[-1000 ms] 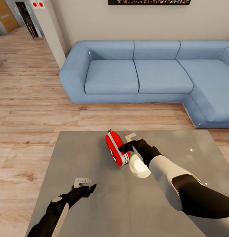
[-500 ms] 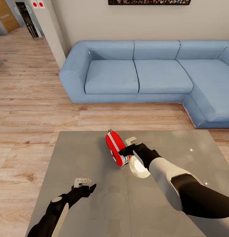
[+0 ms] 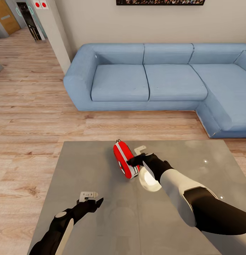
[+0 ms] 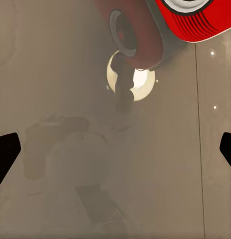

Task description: Turn on the radio receiver that's on the table in the living room.

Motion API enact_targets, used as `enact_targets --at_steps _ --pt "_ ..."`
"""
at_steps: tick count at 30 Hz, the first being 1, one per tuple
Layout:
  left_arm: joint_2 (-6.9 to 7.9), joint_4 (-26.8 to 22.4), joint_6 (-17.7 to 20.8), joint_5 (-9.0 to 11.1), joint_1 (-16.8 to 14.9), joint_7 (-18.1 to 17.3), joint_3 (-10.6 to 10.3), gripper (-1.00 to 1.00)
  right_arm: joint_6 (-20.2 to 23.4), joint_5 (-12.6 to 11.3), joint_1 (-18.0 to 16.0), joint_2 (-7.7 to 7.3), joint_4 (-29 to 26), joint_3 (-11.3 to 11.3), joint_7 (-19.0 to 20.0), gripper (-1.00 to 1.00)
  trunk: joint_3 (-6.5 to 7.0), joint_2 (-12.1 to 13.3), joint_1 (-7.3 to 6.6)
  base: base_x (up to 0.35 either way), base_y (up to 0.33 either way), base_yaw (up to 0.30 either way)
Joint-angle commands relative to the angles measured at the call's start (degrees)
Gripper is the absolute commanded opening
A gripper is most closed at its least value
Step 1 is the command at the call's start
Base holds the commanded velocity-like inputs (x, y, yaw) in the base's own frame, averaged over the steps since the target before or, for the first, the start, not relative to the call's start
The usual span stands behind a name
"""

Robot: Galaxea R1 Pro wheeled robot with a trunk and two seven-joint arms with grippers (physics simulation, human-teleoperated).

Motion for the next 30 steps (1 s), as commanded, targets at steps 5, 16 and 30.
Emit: enact_targets --at_steps 5,16,30 --pt "0.0 -0.06 0.02 0.0 0.0 0.01 0.0 1.0 -0.54 0.12 -0.03 0.0 -0.06 0.03 0.04 1.0 0.0 0.0 0.0 0.0 0.0 0.0" --pt "0.0 -0.04 0.78 0.0 0.0 0.06 0.0 1.0 4.74 0.1 -0.04 0.0 -4.09 0.04 -0.39 1.0 0.0 0.0 0.0 0.0 0.0 0.0" --pt "0.0 -0.03 0.9 0.0 0.0 0.1 0.0 1.0 8.11 0.02 -0.04 0.0 -8.45 0.06 -0.49 1.0 -0.32 0.0 0.0 0.0 0.0 0.0"
